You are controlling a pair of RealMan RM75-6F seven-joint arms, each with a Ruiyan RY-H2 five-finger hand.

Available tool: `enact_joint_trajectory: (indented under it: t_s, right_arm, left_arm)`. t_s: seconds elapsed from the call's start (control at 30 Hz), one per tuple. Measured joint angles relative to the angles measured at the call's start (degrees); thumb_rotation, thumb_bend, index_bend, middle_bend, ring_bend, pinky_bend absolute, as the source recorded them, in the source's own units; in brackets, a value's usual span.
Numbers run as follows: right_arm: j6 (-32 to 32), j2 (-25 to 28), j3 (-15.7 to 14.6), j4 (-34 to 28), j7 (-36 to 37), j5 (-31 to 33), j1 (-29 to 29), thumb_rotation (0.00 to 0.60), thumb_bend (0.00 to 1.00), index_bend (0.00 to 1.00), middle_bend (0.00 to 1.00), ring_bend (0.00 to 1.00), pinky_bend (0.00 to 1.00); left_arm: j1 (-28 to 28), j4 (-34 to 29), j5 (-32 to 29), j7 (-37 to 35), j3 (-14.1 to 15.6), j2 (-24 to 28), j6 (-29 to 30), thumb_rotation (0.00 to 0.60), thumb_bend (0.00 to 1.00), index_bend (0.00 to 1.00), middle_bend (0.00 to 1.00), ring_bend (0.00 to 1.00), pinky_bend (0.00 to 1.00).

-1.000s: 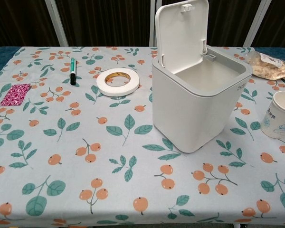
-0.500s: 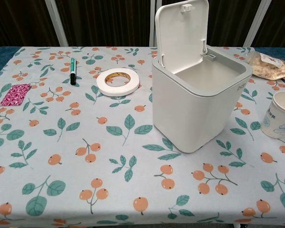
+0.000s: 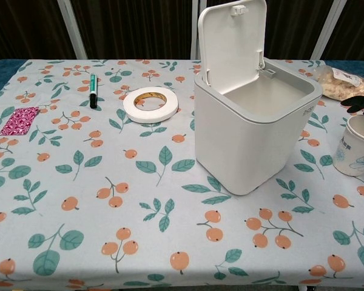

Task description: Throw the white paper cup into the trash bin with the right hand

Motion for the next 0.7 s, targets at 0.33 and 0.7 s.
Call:
enact_joint_trajectory:
  t_s: [0.33, 0.7]
  right_arm:
    - [2.1, -0.5, -0.4, 1.1, 0.5, -1.0, 0.0, 0.600, 0.24, 0.40, 0.39, 0.37, 0.60]
    - [8.1, 2.0, -0.3, 0.2, 3.8, -3.9, -1.4, 0.600, 0.24, 0.41, 0.40, 0.39, 0.60]
  left_arm:
    - [0.0, -0.4, 0.0, 0.3, -0.1, 0.2, 0.1, 0.600, 0.24, 0.20, 0.18, 0.08, 0.11]
    - [-0.1, -0.7, 0.0, 0.7, -0.2, 0.2, 0.1, 0.600, 0.24, 0.20, 0.18, 0.08, 0.11]
